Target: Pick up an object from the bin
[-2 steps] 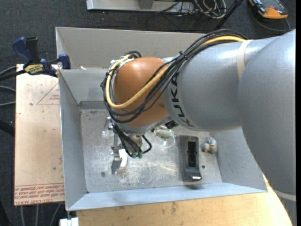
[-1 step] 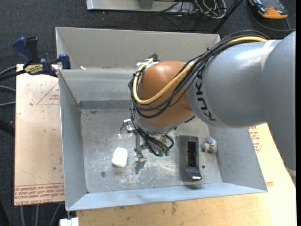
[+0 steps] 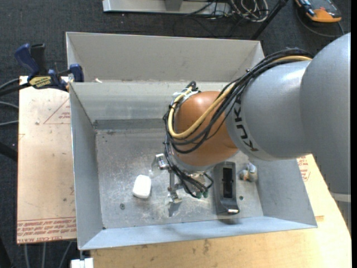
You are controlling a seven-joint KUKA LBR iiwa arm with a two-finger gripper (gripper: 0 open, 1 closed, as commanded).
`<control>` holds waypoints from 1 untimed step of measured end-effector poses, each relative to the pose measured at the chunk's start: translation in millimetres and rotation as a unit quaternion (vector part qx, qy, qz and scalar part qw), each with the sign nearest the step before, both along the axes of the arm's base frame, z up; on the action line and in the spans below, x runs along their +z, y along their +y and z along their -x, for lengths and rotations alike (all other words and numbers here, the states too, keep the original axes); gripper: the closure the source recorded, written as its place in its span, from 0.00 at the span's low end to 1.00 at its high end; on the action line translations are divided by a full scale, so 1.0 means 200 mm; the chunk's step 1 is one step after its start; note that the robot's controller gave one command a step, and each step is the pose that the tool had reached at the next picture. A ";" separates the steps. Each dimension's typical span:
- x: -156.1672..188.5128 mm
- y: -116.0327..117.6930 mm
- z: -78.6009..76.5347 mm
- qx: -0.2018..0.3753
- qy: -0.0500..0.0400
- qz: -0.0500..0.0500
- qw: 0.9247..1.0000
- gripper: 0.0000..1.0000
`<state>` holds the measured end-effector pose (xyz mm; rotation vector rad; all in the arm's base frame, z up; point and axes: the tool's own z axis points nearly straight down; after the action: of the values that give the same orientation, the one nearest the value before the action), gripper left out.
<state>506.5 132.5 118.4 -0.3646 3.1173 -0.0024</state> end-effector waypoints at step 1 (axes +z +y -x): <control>-0.04 0.16 -0.01 0.037 0.002 -0.001 0.999 0.00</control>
Offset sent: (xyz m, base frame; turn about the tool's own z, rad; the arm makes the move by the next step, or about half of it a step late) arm 0.0328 0.0474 -0.0412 -0.0499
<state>508.1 165.2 110.8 -0.4793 3.1049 0.0014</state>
